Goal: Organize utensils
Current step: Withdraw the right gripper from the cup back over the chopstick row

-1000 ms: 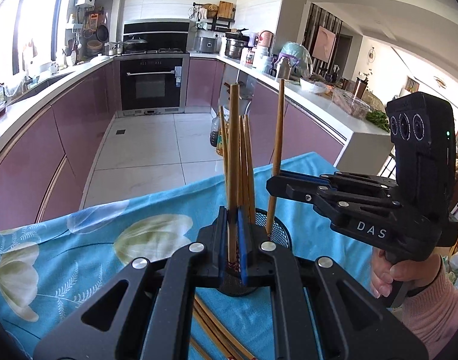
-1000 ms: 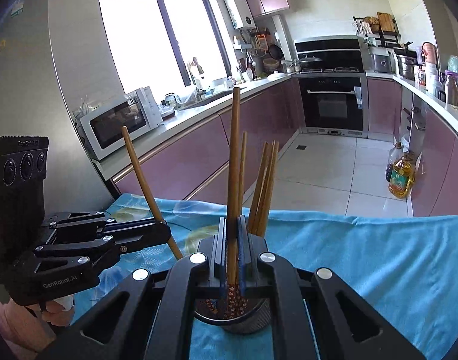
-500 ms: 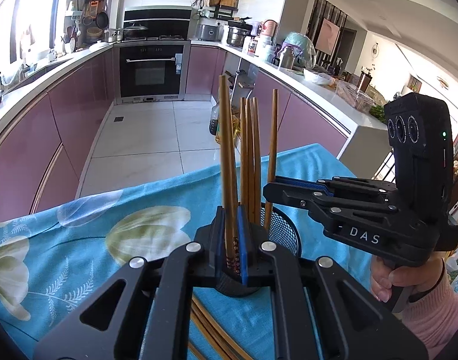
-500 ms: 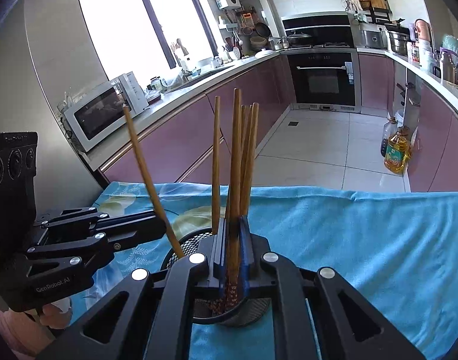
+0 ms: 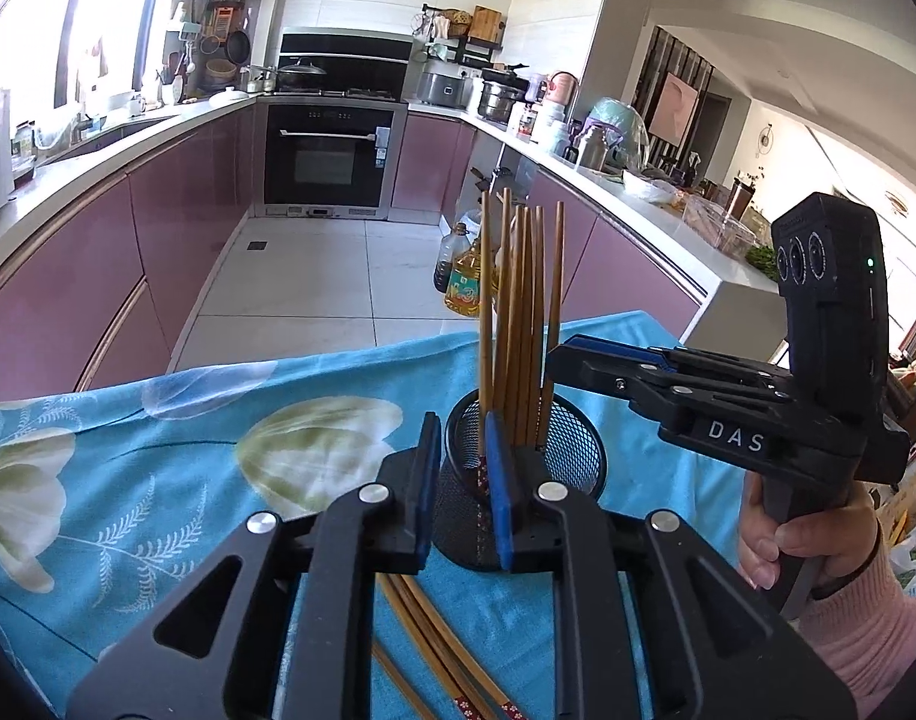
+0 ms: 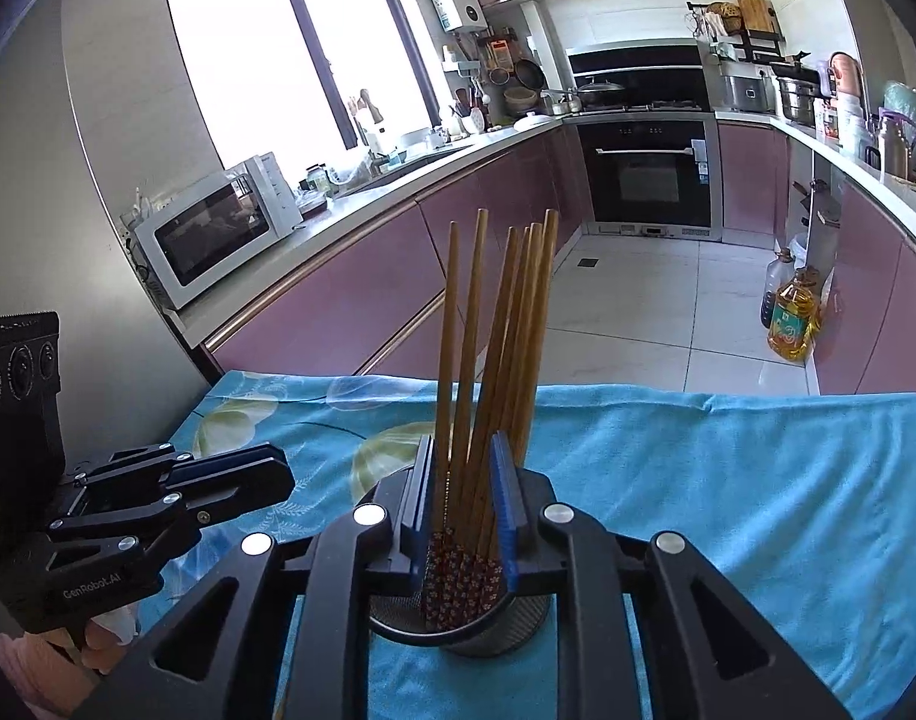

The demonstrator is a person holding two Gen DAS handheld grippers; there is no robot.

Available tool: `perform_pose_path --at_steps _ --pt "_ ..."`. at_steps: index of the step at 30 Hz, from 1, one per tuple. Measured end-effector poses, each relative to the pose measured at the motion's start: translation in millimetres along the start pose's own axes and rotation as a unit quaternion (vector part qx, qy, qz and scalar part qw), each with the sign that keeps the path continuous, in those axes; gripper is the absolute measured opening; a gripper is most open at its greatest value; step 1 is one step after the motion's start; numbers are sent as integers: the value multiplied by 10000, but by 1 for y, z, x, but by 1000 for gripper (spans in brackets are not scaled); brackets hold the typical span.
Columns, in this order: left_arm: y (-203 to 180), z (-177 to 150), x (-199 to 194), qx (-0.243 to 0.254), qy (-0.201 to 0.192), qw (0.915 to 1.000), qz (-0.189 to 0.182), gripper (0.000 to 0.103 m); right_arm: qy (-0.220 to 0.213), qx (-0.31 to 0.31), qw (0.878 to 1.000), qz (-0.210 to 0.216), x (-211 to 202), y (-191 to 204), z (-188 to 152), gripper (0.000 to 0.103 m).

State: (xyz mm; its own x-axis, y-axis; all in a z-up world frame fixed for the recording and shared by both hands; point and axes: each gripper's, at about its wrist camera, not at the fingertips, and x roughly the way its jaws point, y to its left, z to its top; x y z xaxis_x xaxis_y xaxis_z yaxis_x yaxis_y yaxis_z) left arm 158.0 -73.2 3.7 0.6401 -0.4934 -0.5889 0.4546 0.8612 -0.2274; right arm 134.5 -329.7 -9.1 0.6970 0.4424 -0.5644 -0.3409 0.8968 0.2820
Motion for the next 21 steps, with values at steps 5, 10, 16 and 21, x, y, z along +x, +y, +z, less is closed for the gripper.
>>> perform_pose_path --at_steps 5,10,16,21 --pt "12 -17 -18 -125 -94 9997 174 25 -136 -339 9991 200 -23 21 -12 28" --pt "25 -44 -27 -270 -11 9992 291 30 -23 -749 9964 404 -36 49 -34 29" --pt "37 -80 -23 -471 295 9976 408 34 423 -738 9949 534 -22 62 -66 31" --pt "38 -102 -17 -480 517 9960 539 35 898 -662 9931 360 3 63 -92 31"
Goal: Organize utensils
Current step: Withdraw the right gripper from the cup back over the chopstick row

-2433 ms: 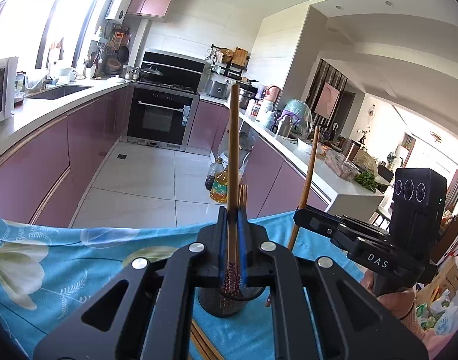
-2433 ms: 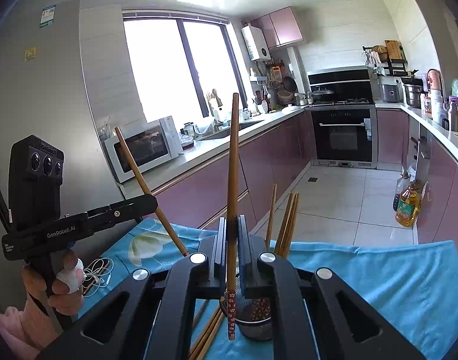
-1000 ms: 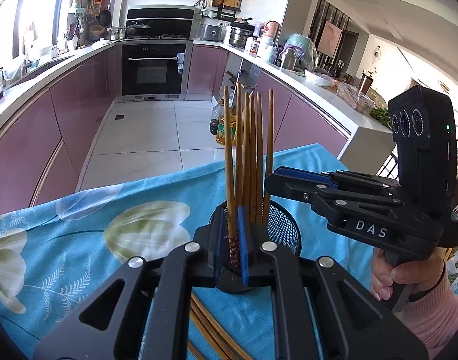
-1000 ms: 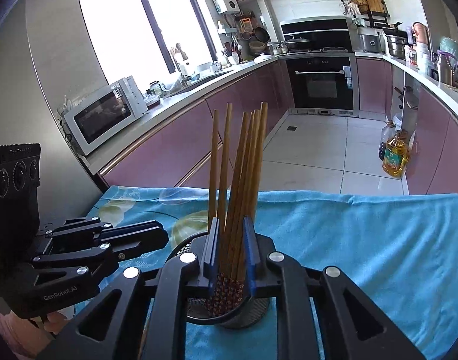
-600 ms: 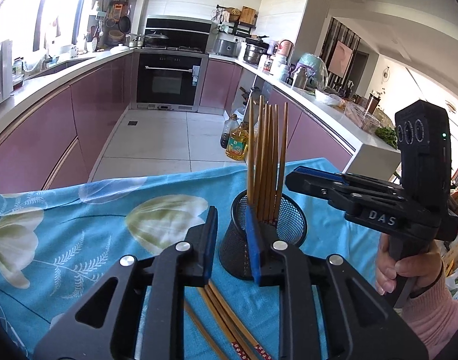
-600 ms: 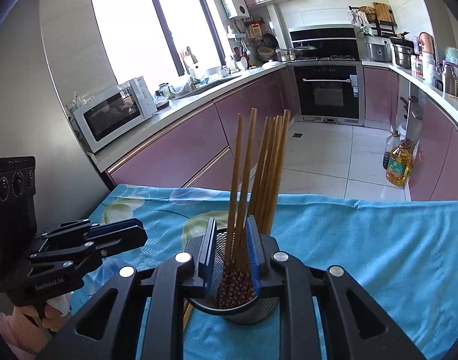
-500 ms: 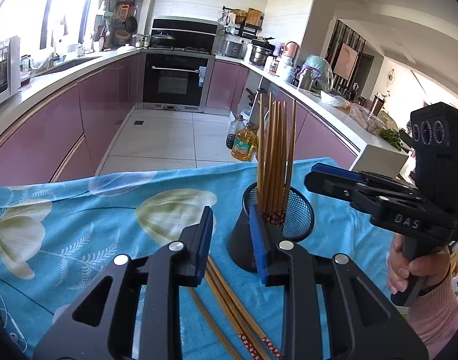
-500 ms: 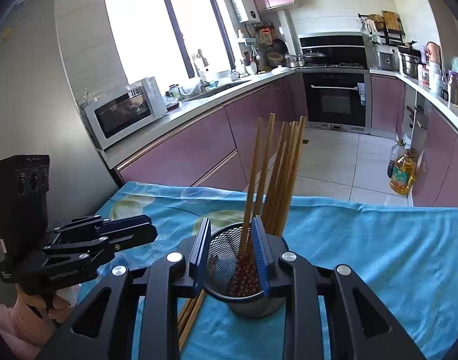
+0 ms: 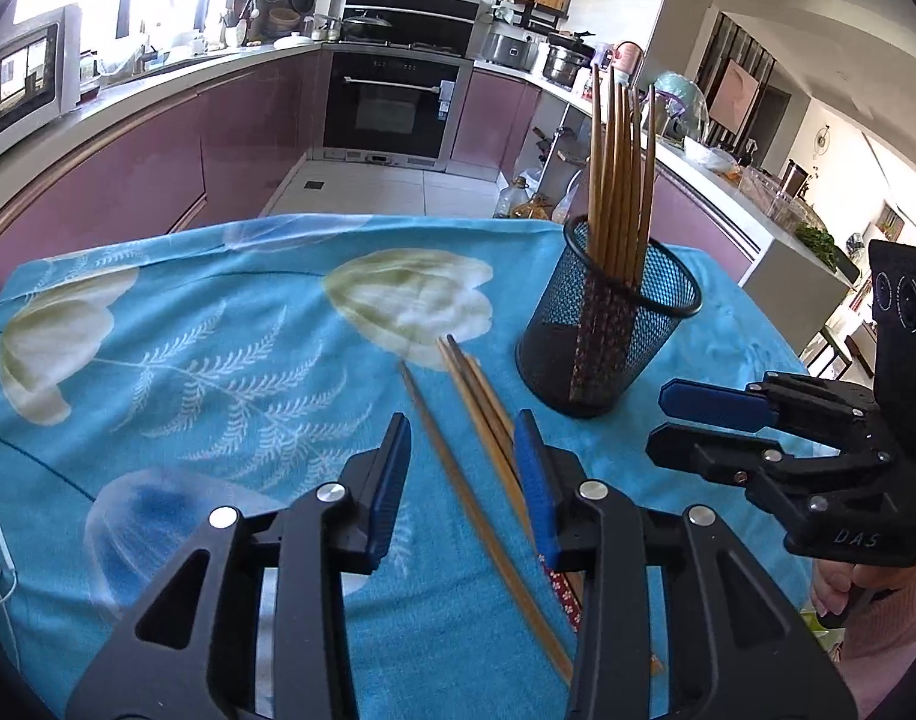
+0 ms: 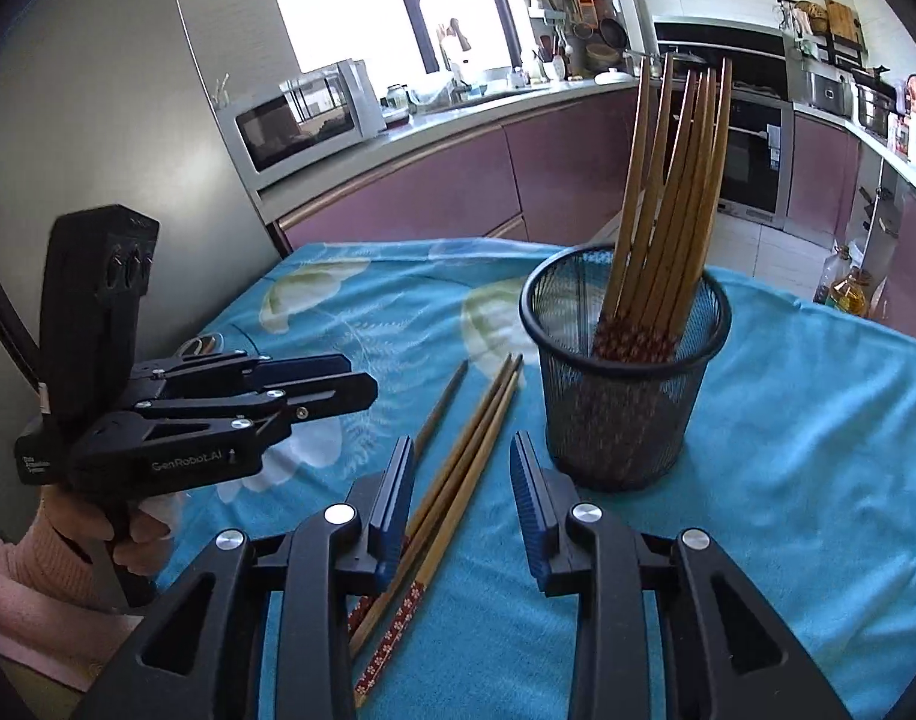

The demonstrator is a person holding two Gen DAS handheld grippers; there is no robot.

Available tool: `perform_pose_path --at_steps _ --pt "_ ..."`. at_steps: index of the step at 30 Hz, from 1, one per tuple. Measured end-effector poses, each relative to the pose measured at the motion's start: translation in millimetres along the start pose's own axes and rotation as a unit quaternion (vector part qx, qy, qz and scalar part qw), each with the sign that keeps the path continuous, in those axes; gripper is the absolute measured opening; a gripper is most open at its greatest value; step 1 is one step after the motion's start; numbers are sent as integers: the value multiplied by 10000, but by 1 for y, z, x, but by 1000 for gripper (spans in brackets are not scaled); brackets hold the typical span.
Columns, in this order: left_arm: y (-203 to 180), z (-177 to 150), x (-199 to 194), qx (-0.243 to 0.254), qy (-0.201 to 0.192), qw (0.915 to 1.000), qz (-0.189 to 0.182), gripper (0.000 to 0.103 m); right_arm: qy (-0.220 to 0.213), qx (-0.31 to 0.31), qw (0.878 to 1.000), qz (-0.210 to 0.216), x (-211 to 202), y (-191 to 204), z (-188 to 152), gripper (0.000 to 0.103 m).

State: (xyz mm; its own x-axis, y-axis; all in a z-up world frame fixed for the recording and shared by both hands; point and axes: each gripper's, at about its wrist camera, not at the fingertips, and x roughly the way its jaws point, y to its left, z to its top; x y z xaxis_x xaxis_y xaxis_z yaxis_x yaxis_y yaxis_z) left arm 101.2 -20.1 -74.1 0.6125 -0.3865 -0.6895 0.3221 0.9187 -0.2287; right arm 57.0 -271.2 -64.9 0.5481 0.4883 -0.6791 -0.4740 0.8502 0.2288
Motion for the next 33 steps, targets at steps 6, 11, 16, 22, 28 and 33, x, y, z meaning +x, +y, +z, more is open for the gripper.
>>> perform_pose_path --at_steps 6,11,16,22,28,33 --pt "0 -19 9 -32 203 9998 47 35 311 -37 9994 -152 18 6 -19 31" --pt "-2 -27 14 -23 313 9995 71 35 411 0 9990 -174 21 3 -30 31" --pt "-4 -33 22 -50 445 9990 56 35 492 -46 9985 -225 26 6 -33 31" --pt "-10 -36 30 23 533 9985 98 34 544 -24 9982 -237 30 8 -34 31" --pt "-13 -38 35 70 593 9981 152 34 572 -81 9978 -327 36 12 -34 31" --pt "-16 -38 37 144 604 9979 209 34 575 -150 9975 -370 39 14 -35 31"
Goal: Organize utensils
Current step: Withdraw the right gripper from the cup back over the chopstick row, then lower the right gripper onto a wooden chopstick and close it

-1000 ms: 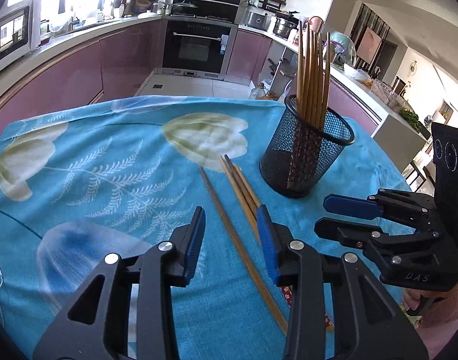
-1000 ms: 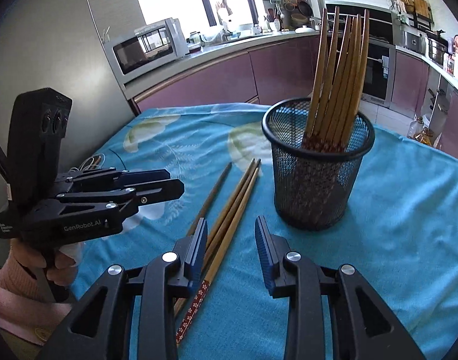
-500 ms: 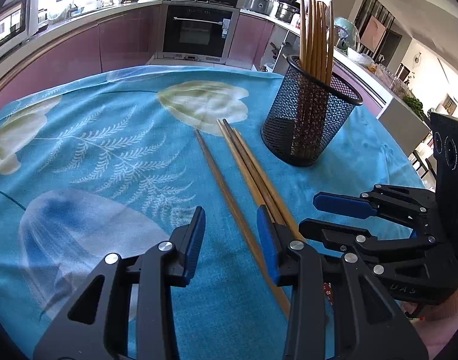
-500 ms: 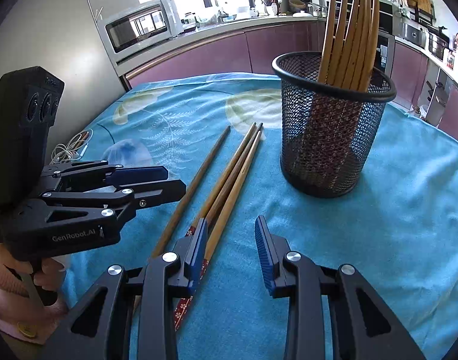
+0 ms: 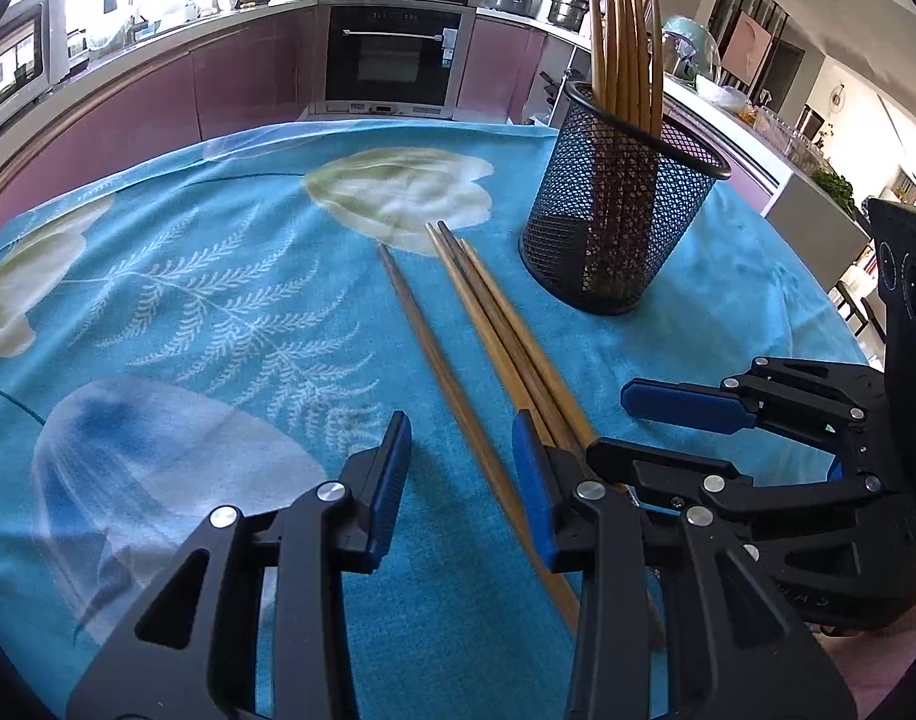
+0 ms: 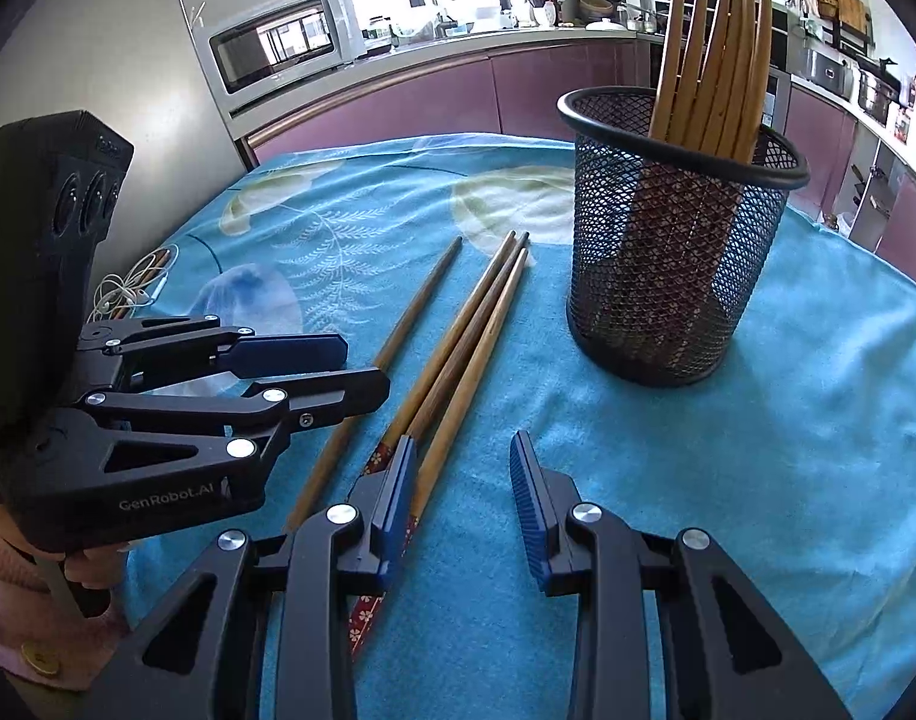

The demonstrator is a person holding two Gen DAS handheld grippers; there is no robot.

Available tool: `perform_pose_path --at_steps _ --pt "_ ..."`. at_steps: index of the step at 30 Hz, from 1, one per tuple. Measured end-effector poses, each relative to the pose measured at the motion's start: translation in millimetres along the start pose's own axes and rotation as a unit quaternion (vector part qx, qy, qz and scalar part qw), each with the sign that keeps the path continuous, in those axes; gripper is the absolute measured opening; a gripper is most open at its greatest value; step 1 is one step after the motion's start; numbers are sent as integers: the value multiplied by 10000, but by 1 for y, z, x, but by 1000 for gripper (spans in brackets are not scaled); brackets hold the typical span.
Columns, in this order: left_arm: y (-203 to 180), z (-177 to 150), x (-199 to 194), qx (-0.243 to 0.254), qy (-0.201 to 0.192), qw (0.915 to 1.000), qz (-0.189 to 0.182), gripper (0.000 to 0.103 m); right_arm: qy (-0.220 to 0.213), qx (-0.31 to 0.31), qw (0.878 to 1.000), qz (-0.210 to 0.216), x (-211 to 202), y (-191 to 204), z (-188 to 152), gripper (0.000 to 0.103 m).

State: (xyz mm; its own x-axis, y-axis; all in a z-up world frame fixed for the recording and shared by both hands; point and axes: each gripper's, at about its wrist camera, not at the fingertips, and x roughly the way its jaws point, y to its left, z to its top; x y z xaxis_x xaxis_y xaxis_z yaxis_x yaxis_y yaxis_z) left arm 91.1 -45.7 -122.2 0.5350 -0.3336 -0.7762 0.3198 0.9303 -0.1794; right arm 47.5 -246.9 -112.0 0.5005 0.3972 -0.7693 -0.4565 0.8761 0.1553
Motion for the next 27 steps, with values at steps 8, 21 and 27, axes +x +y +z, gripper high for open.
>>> perform_pose_path --at_steps 8,21,27 --pt "2 -1 1 17 6 10000 72 29 40 -17 10000 -88 2 0 0 30" --pt "8 0 1 -86 35 10000 -13 26 84 -30 9997 -233 5 0 5 28" --pt "12 5 4 -161 52 9998 -70 26 63 -105 9993 -347 14 2 13 29"
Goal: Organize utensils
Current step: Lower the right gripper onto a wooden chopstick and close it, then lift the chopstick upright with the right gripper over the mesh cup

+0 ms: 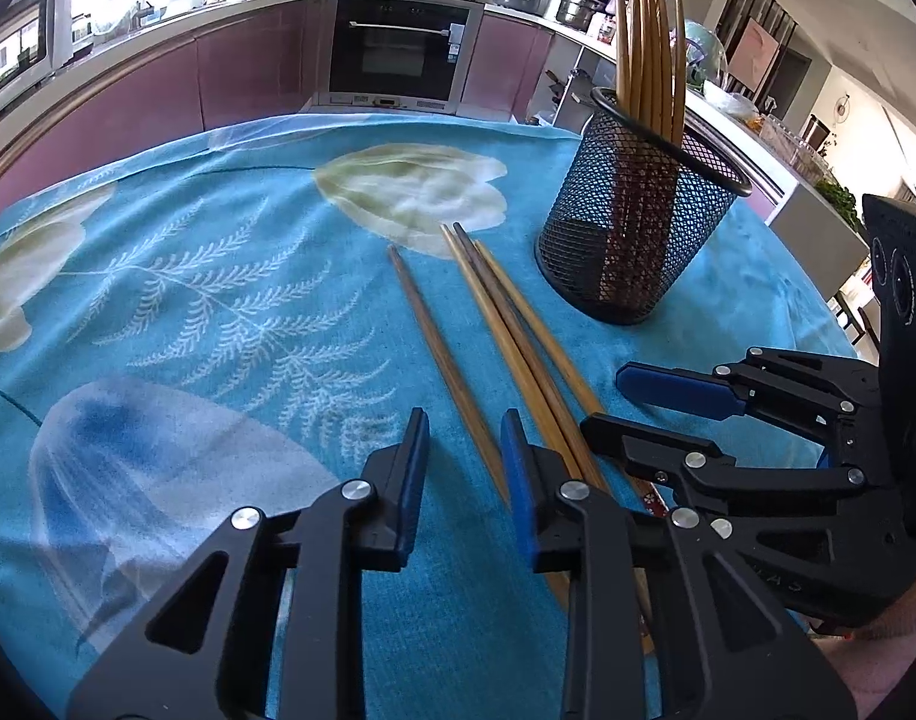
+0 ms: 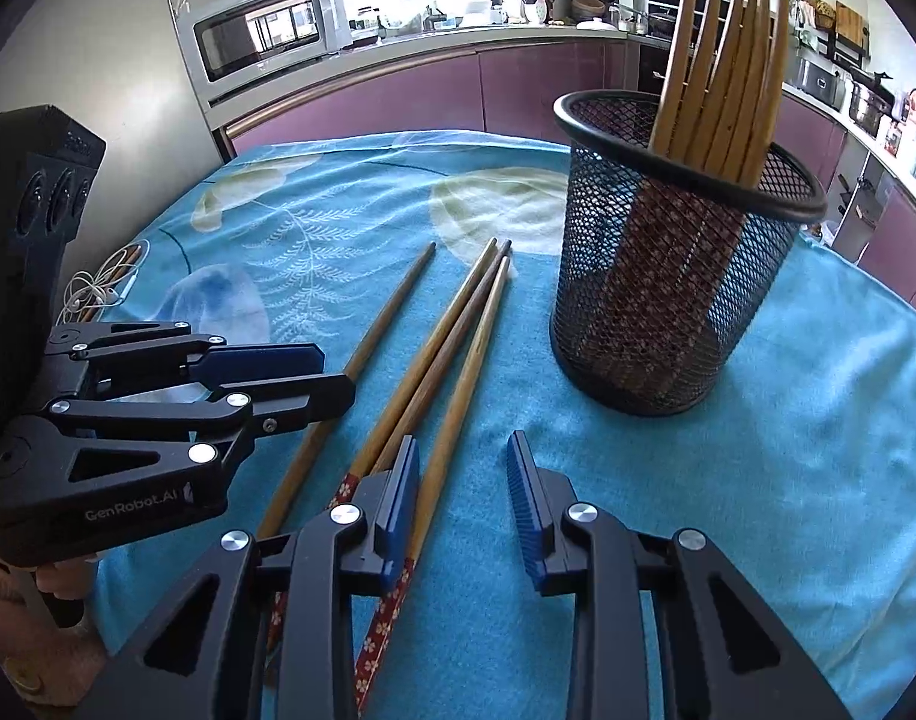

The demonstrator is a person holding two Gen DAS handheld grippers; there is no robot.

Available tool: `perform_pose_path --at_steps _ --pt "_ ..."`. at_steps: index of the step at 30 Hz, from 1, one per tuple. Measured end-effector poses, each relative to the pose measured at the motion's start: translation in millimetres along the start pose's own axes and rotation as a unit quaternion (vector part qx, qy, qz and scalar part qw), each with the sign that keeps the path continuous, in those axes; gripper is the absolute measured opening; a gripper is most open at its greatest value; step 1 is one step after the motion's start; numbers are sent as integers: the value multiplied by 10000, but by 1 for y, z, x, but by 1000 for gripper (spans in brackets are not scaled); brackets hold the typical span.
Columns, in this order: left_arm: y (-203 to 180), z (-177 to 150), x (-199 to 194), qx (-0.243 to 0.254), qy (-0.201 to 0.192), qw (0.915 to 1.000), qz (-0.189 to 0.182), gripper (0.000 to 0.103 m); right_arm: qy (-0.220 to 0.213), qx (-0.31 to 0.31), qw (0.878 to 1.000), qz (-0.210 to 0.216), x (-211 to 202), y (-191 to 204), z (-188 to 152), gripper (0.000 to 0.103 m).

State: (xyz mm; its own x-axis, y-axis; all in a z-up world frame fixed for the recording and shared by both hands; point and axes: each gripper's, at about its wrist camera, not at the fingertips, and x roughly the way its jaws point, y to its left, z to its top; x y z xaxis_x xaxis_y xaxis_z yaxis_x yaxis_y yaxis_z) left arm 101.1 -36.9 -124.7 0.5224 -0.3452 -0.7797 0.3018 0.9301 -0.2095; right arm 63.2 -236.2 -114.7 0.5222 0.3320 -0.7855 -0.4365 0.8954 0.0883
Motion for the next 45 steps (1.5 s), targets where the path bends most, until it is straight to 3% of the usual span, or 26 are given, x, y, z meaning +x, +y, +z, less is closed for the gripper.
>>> perform_pose_path --at_steps 3,10,14,17,37,40,45 --pt "0 4 3 4 4 10000 27 24 -17 -6 10000 -37 4 0 4 28" --pt "-1 9 8 -85 -17 9999 61 21 -48 163 9999 6 7 -6 10 12" --pt "-1 9 9 -176 -33 9998 53 18 -70 356 9993 120 6 -11 9 7" --pt "-1 9 9 -277 -32 9996 -40 11 -79 445 9988 186 5 -14 8 7" --pt "3 -4 -3 -289 -15 9996 -12 9 -351 517 9965 549 -27 -18 0 6" --pt "1 -2 0 -178 54 9998 76 17 -373 483 9965 576 -30 -17 1 6" --pt "-1 2 3 -47 43 9998 168 12 -399 420 9964 619 -34 -15 1 6"
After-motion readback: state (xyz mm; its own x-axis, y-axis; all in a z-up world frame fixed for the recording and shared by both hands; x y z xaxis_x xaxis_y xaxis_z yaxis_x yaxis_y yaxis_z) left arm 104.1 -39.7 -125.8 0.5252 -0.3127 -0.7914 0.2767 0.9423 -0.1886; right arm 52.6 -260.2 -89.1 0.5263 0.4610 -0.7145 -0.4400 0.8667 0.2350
